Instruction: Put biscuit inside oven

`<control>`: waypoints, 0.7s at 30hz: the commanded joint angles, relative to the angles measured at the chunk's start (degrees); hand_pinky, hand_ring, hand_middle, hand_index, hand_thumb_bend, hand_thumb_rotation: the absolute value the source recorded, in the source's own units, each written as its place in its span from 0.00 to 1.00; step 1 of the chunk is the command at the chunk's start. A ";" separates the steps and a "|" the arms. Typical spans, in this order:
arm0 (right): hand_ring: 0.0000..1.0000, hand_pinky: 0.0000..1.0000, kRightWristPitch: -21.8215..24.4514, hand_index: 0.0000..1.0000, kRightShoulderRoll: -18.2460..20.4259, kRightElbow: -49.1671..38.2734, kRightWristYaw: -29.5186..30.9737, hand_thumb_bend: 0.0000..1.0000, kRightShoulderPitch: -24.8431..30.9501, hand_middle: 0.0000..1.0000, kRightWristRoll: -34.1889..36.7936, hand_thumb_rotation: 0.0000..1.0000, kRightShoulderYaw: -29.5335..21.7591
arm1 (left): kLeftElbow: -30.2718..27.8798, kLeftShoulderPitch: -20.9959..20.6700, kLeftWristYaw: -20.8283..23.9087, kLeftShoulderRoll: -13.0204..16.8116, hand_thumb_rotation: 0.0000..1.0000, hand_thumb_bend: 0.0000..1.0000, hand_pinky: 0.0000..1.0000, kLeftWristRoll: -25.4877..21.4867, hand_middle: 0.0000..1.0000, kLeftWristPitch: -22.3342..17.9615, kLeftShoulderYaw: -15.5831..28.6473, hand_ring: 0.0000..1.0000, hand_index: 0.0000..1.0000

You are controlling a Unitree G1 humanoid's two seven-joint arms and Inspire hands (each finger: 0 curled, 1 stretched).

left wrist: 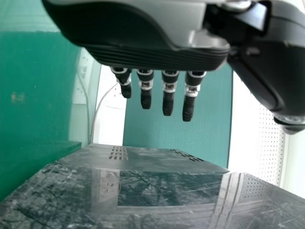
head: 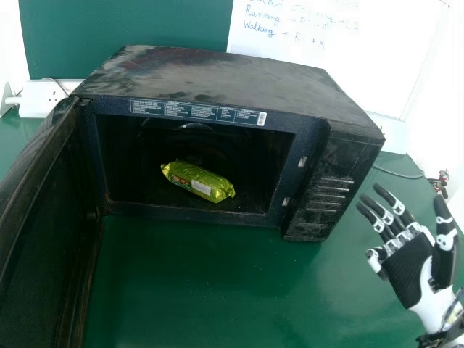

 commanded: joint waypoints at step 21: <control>1.00 0.00 2.33 1.00 4.09 -3.36 -17.06 0.82 -0.55 1.00 0.77 1.00 -0.45 | 15.77 -2.61 1.21 -0.99 1.00 0.87 1.00 21.74 0.98 -41.55 -5.33 0.97 0.96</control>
